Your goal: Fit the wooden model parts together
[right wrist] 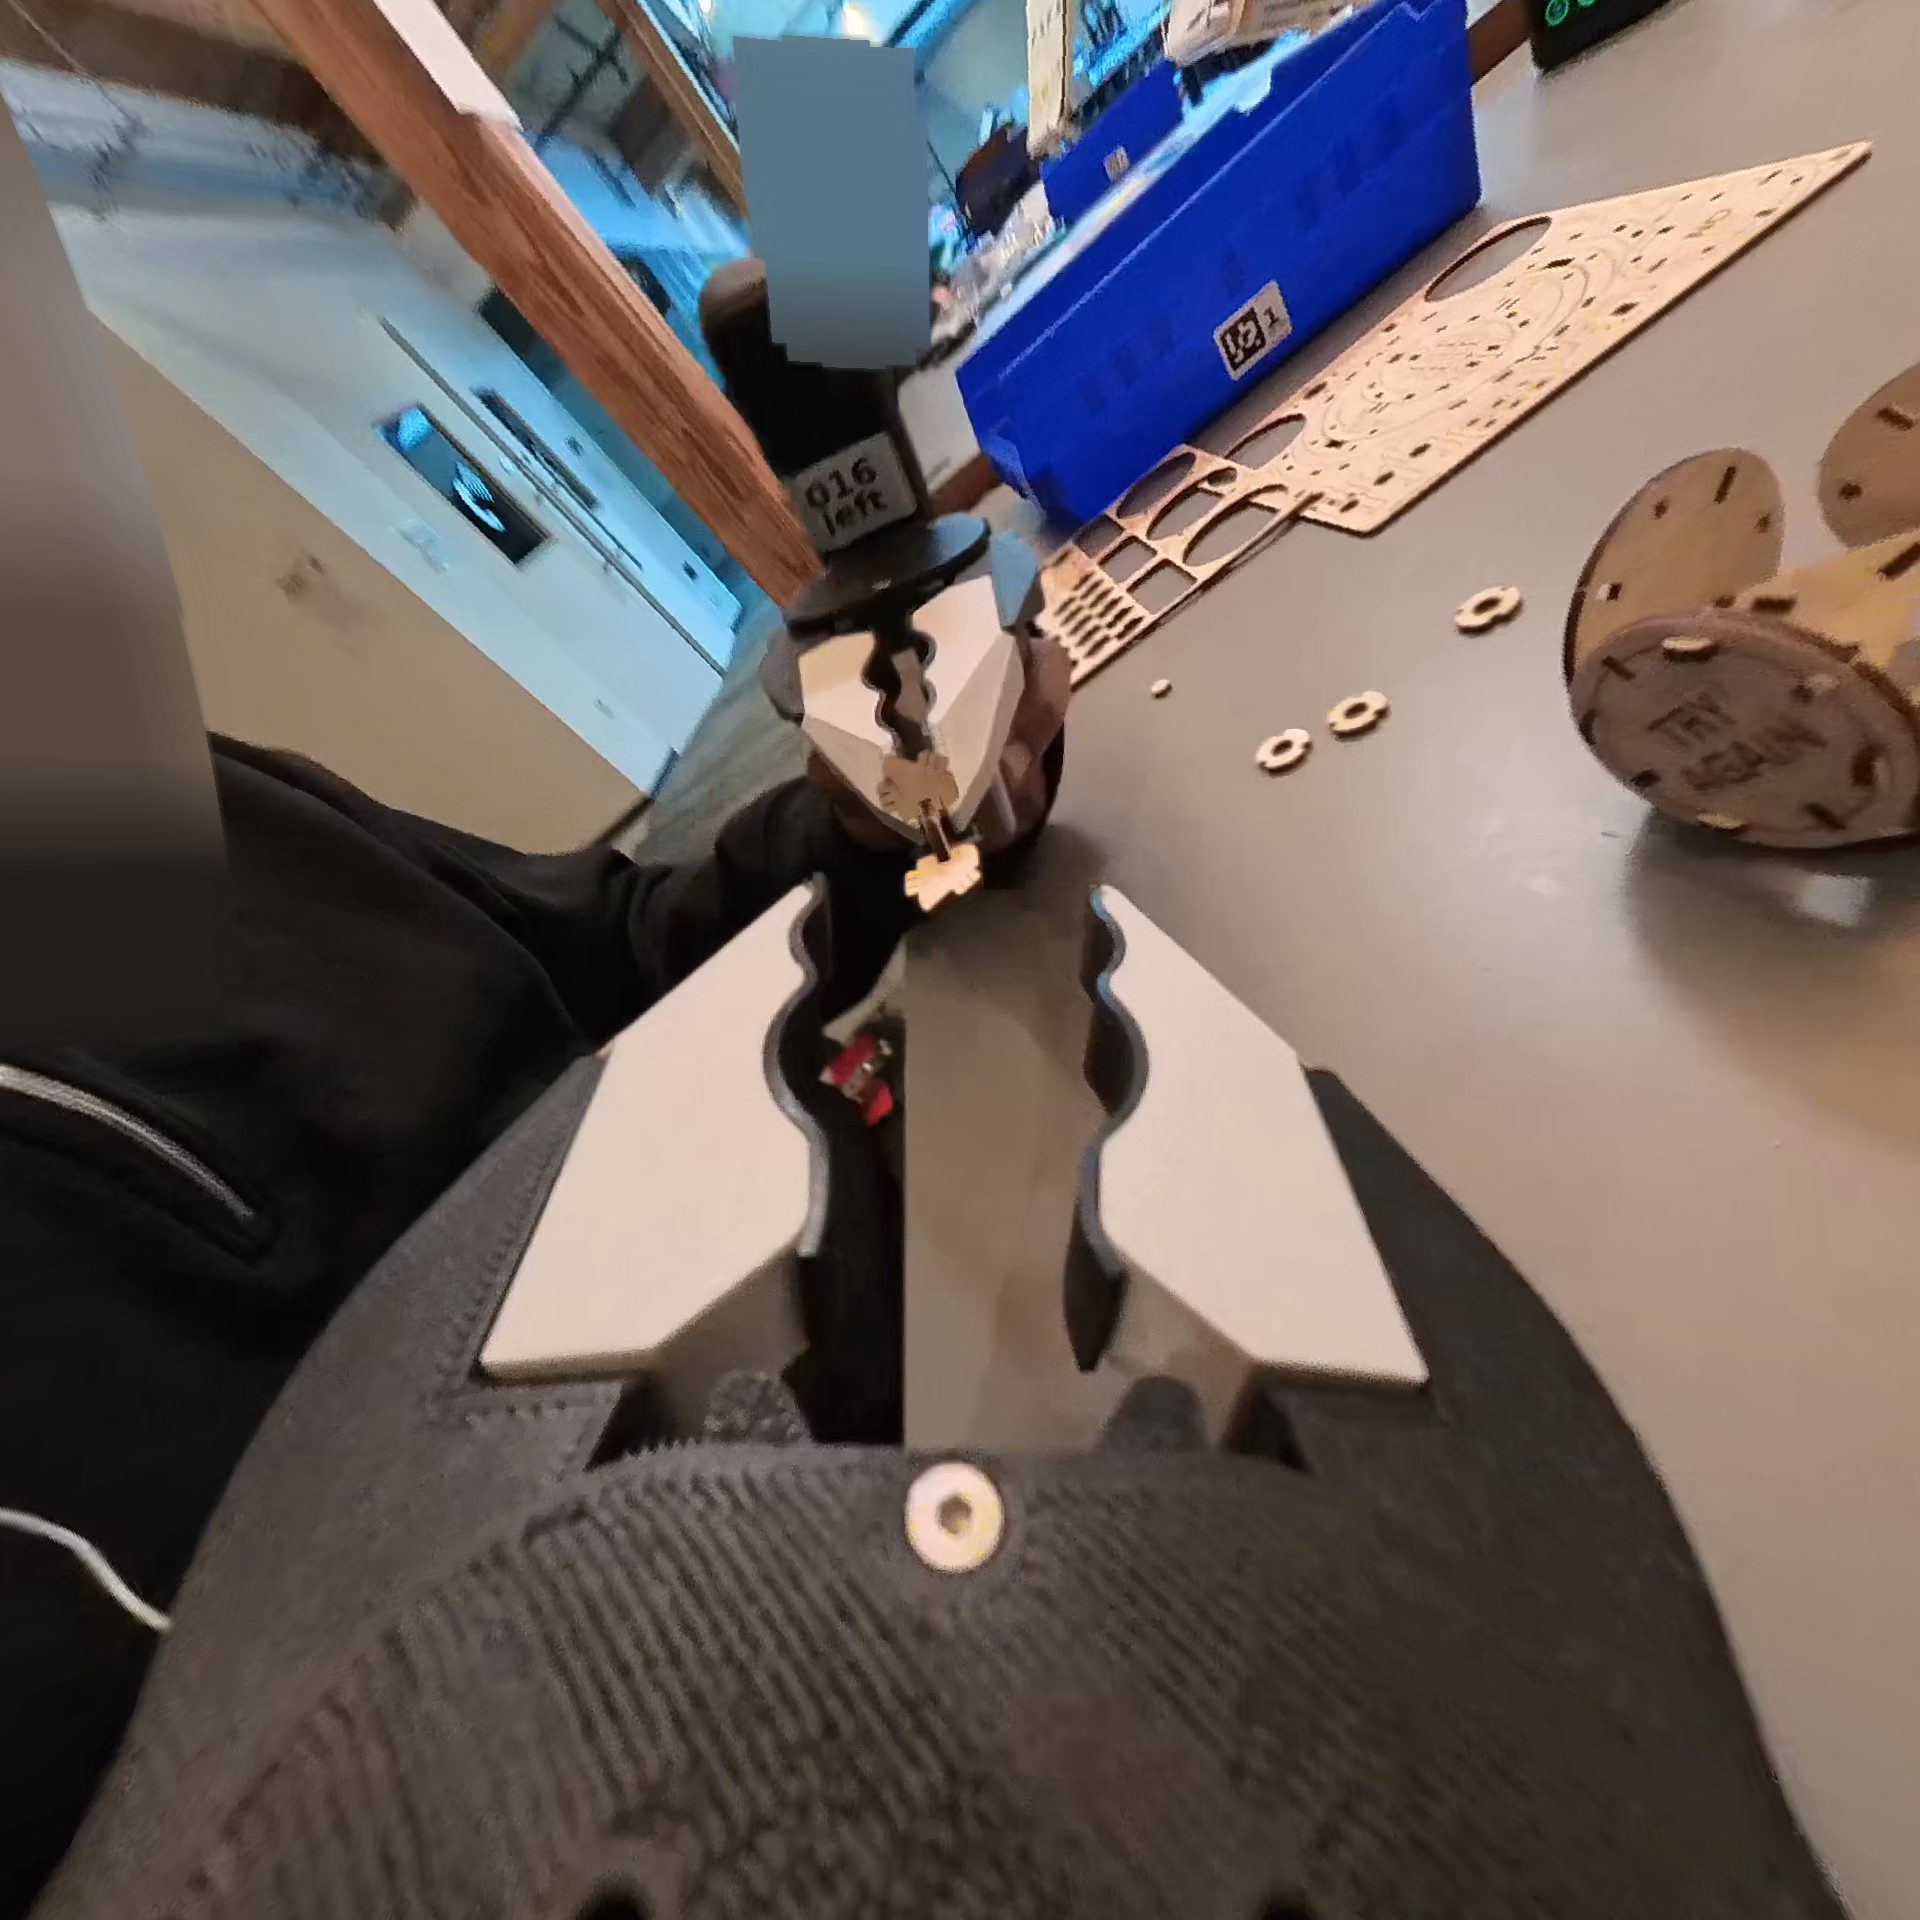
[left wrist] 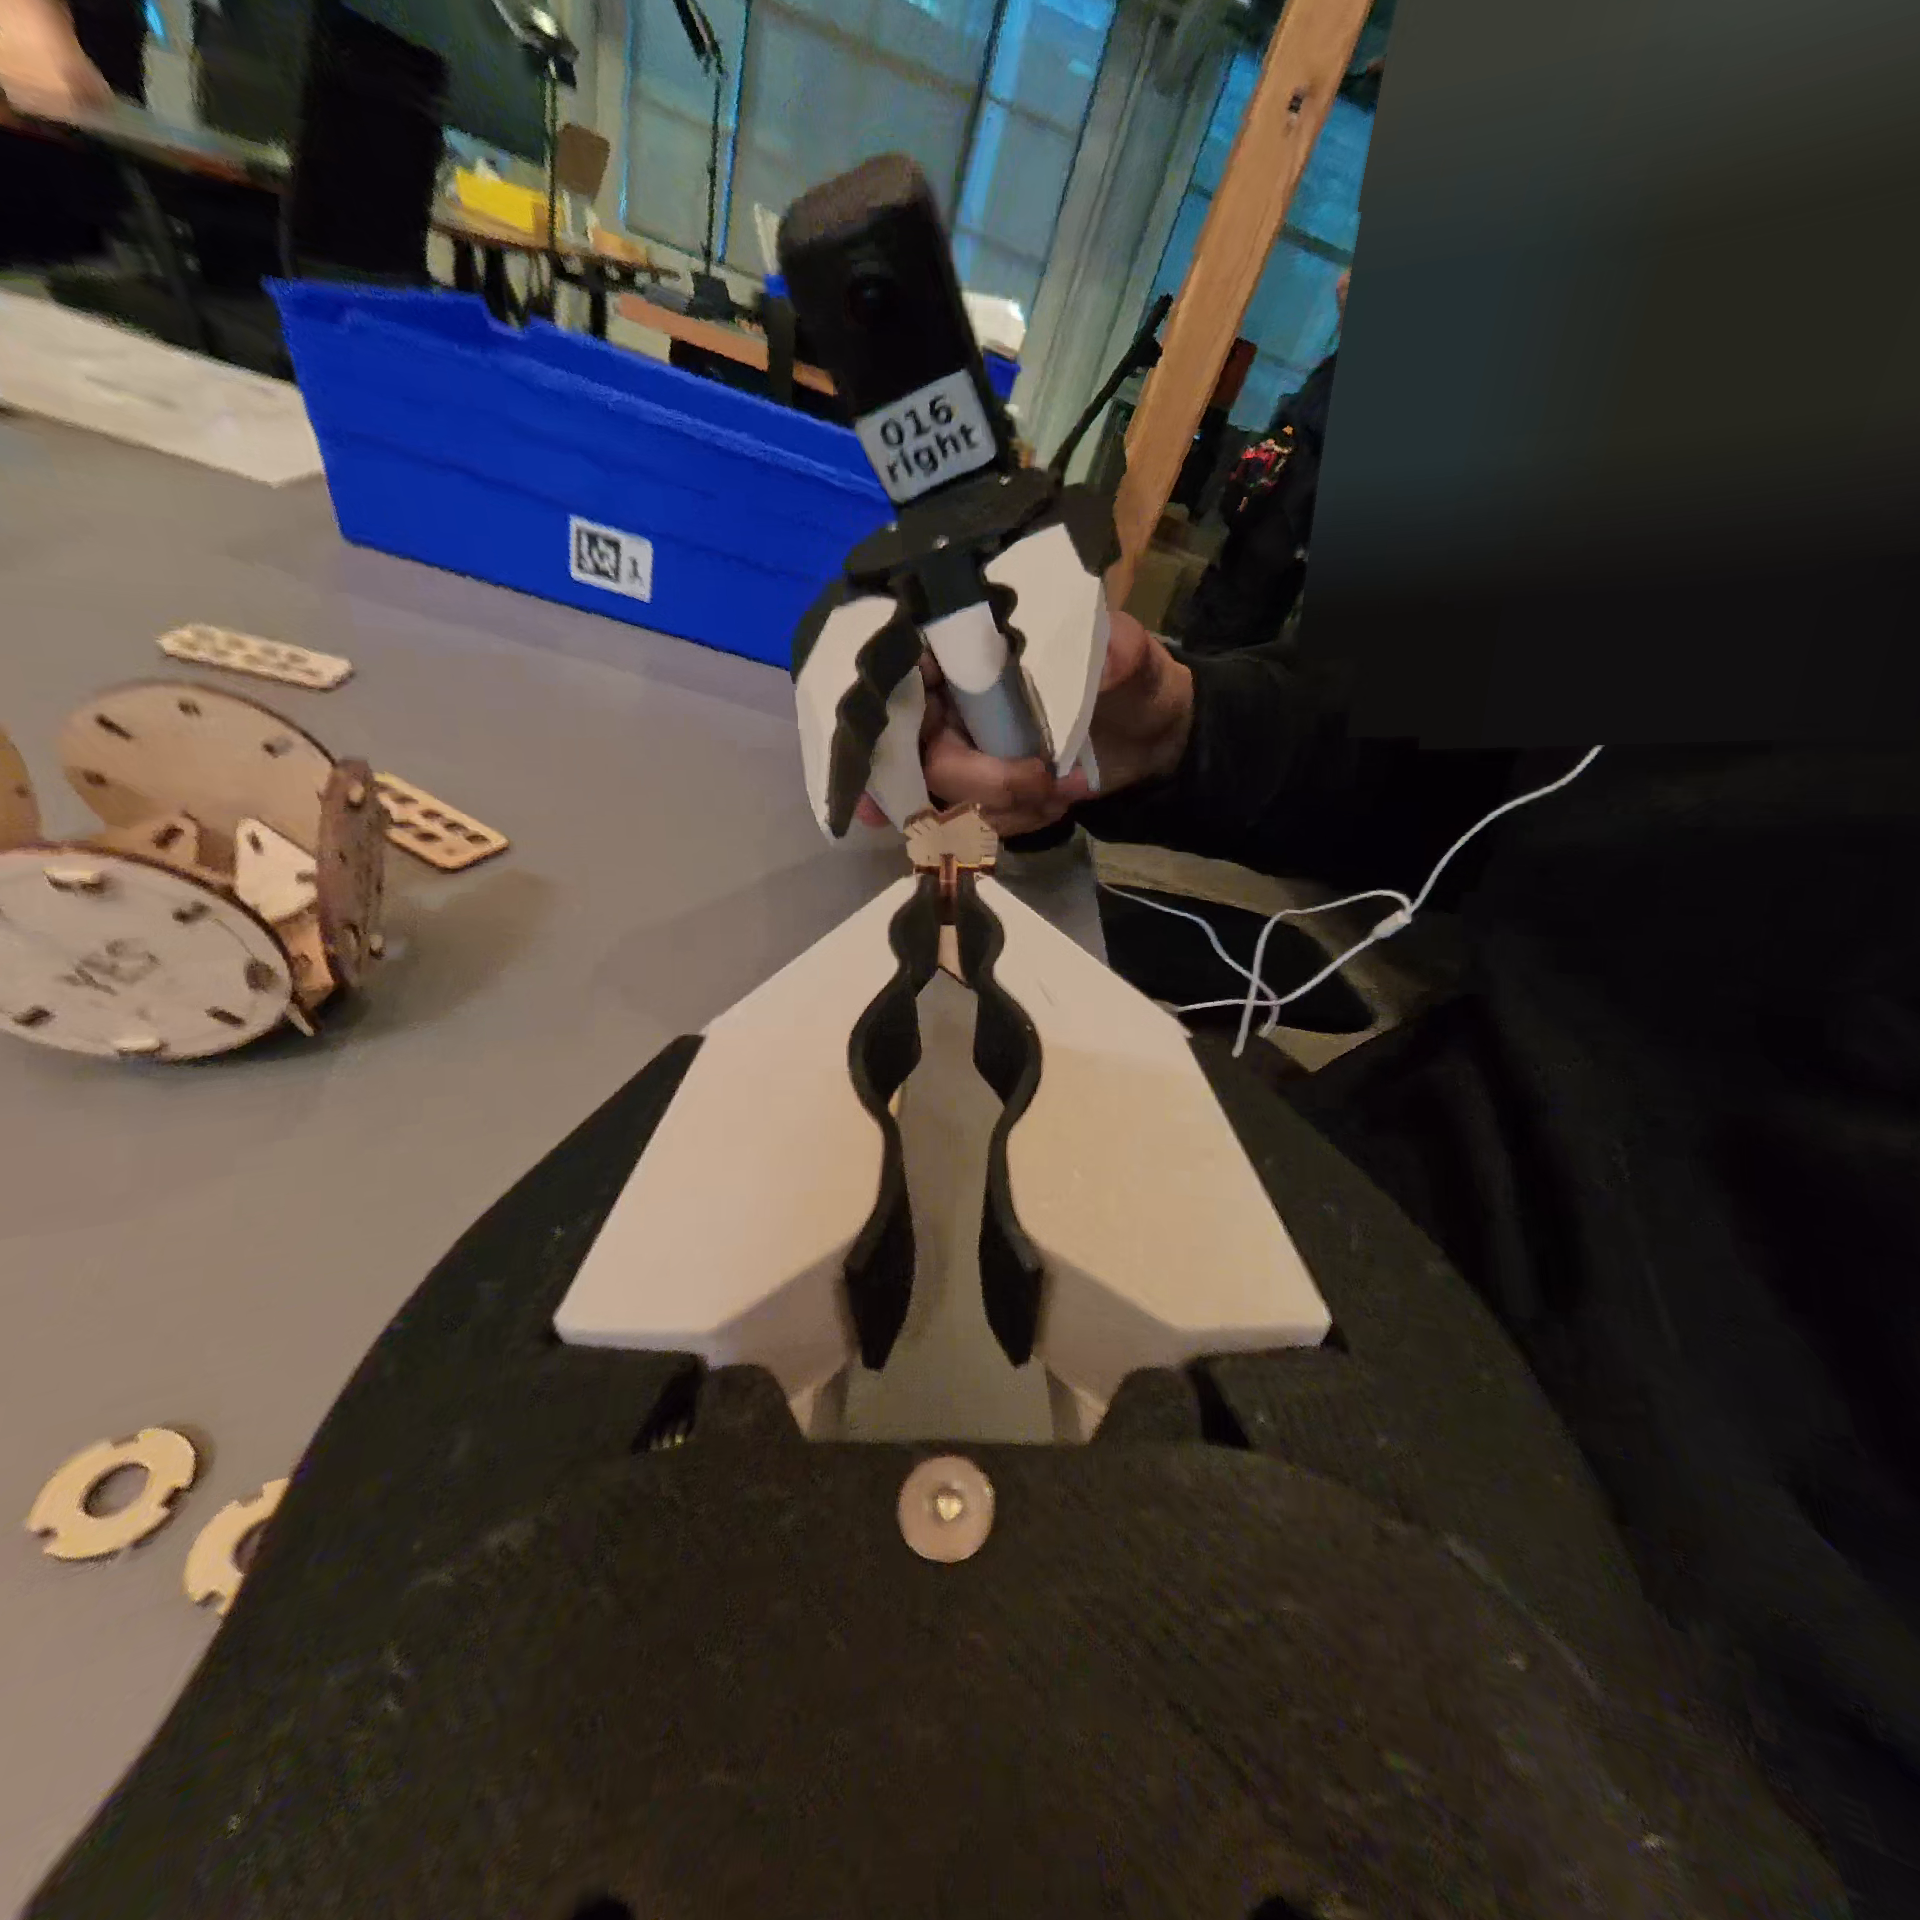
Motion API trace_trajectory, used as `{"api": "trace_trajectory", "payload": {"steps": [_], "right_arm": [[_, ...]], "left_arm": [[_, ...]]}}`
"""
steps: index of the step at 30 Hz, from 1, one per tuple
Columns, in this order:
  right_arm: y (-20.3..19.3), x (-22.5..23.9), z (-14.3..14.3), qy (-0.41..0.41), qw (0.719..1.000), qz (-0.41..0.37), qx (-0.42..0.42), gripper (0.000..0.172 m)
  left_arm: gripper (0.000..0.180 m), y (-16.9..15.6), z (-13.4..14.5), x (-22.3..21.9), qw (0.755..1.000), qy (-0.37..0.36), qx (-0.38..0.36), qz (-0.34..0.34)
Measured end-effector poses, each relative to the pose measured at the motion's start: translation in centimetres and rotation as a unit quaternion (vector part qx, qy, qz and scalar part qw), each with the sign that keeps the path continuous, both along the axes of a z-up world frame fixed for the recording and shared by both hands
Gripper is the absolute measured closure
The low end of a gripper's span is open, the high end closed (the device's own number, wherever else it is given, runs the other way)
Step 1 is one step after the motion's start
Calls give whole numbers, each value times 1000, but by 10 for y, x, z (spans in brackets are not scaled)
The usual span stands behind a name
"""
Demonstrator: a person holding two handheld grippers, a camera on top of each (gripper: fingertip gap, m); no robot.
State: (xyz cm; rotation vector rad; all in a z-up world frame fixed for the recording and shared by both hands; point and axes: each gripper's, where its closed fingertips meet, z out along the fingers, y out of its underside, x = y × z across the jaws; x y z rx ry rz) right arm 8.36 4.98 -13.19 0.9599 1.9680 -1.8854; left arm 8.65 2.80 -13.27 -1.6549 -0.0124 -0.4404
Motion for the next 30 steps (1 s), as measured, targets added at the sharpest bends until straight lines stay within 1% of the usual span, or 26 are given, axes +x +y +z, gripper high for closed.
{"api": "trace_trajectory", "payload": {"steps": [2, 4, 6, 9, 14, 16, 20, 24, 30], "right_arm": [[-1, 1, 2, -25, 999, -5, -34, 125], [-4, 2, 1, -49, 997, 1, -62, 132], [-7, 6, 0, -67, 995, 14, -76, 145], [-11, 11, -1, -87, 992, 28, -86, 154], [-14, 19, 4, -130, 982, 53, -124, 159], [-16, 22, 1, -140, 981, 61, -121, 167], [-16, 28, -3, -149, 980, 71, -115, 168], [-15, 33, -5, -170, 974, 76, -131, 159], [-12, 40, -1, -186, 967, 83, -154, 163]], "left_arm": [[179, -2, 5, 5, 999, 48, 23, 6], [180, -3, 8, 10, 995, 89, 39, 11], [180, -2, 6, 12, 994, 104, 34, 11], [180, -2, 7, 12, 991, 126, 37, 22], [180, -2, 6, 22, 986, 163, 38, 14], [180, -1, 5, 27, 983, 177, 39, 9], [180, 0, 2, 35, 978, 204, 35, 6], [180, 1, 5, 39, 976, 214, 45, 11], [180, 4, 8, 45, 973, 226, 51, 13]]}}
